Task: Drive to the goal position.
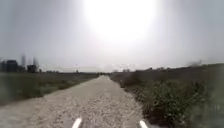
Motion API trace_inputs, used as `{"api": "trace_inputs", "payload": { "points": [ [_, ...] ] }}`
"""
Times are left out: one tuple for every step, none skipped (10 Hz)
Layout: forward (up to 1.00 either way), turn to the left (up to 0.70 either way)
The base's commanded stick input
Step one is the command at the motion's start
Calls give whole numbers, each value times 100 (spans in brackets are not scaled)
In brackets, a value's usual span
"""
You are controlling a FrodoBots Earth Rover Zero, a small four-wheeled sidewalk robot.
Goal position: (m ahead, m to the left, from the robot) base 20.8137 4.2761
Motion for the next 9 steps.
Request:
{"api": "trace_inputs", "payload": {
  "points": [
    [70,0],
    [70,0],
    [70,0],
    [70,0],
    [70,0],
    [70,0],
    [70,0],
    [70,0],
    [70,0]
  ]
}}
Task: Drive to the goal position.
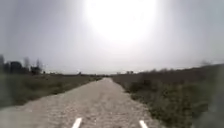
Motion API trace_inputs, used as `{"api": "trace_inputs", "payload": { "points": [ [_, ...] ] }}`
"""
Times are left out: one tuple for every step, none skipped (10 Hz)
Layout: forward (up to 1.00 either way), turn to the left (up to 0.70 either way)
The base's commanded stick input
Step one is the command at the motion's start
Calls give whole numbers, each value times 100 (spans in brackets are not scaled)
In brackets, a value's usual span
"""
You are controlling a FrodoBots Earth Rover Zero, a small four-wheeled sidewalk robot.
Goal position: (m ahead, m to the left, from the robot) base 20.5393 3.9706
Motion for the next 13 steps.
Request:
{"api": "trace_inputs", "payload": {
  "points": [
    [70,0],
    [70,0],
    [70,0],
    [70,0],
    [70,0],
    [70,0],
    [70,0],
    [70,0],
    [70,0],
    [70,0],
    [70,0],
    [70,0],
    [70,0]
  ]
}}
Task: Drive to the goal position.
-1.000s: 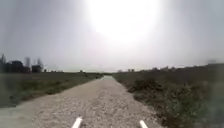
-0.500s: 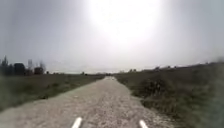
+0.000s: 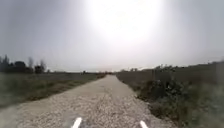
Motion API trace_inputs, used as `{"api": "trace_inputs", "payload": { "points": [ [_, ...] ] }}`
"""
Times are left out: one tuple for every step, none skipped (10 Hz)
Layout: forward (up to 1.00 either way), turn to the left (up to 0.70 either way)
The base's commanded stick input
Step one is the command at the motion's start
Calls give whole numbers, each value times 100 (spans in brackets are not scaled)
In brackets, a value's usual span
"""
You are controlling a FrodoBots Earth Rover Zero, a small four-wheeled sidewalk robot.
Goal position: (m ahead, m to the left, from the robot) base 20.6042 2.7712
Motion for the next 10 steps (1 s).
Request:
{"api": "trace_inputs", "payload": {
  "points": [
    [70,0],
    [70,0],
    [70,-18],
    [70,-24],
    [70,-11],
    [70,-3],
    [70,0],
    [70,0],
    [70,0],
    [70,0]
  ]
}}
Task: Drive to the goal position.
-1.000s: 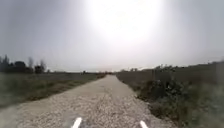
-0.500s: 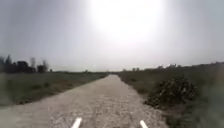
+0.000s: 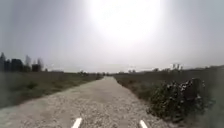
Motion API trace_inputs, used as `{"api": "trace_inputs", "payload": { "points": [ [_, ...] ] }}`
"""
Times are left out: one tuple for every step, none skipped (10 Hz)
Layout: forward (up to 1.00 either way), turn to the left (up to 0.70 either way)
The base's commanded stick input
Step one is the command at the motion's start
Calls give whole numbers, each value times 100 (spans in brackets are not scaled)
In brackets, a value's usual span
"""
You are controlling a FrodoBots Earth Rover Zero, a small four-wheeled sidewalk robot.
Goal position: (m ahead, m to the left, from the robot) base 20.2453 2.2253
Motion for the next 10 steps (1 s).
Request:
{"api": "trace_inputs", "payload": {
  "points": [
    [70,0],
    [70,0],
    [70,0],
    [70,0],
    [70,0],
    [70,0],
    [70,0],
    [70,0],
    [70,0],
    [70,0]
  ]
}}
